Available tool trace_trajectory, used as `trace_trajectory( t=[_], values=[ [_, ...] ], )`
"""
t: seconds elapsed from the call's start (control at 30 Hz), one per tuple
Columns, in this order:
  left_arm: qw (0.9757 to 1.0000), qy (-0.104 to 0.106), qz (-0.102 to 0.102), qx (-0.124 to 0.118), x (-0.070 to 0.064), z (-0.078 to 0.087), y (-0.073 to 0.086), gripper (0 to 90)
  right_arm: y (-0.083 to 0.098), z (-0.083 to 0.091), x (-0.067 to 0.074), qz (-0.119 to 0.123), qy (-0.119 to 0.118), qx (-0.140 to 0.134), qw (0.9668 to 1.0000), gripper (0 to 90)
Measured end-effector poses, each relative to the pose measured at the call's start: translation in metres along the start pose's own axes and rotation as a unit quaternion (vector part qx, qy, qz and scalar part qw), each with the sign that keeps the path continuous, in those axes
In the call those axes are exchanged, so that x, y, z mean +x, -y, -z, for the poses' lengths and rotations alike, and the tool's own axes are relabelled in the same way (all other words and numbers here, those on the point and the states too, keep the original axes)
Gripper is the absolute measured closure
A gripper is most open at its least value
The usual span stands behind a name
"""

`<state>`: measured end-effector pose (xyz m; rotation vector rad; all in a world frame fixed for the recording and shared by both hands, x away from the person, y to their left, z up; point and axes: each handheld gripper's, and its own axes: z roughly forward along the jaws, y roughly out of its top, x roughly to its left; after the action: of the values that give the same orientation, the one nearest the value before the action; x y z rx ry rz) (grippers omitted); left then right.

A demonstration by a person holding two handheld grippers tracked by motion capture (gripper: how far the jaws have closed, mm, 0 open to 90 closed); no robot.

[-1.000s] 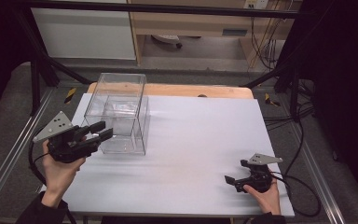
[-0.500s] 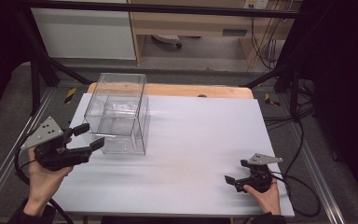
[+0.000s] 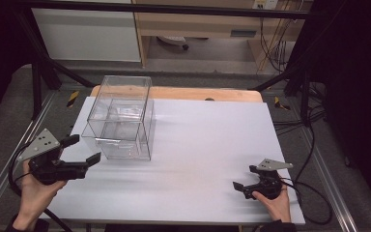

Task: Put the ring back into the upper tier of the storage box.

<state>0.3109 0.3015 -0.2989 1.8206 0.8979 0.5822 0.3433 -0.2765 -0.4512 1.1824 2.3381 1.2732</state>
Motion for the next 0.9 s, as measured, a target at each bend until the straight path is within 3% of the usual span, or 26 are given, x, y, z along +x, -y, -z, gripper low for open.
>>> trace_trajectory(
  t=[0.2, 0.5, 0.9],
  values=[
    [0.9999, -0.004, 0.005, 0.014, 0.003, -0.007, 0.014, 2.8, 0.0, 0.0, 0.0, 0.001, 0.001, 0.0, 1.0, 0.5],
    [0.999, -0.002, 0.015, 0.041, 0.009, -0.023, 0.047, 2.5, 0.0, 0.0, 0.0, 0.0, 0.001, 0.001, 1.0, 0.5],
    [0.9958, 0.009, 0.025, 0.088, 0.013, -0.051, 0.089, 2.7, 0.0, 0.0, 0.0, 0.001, 0.0, 0.001, 1.0, 0.5]
  ],
)
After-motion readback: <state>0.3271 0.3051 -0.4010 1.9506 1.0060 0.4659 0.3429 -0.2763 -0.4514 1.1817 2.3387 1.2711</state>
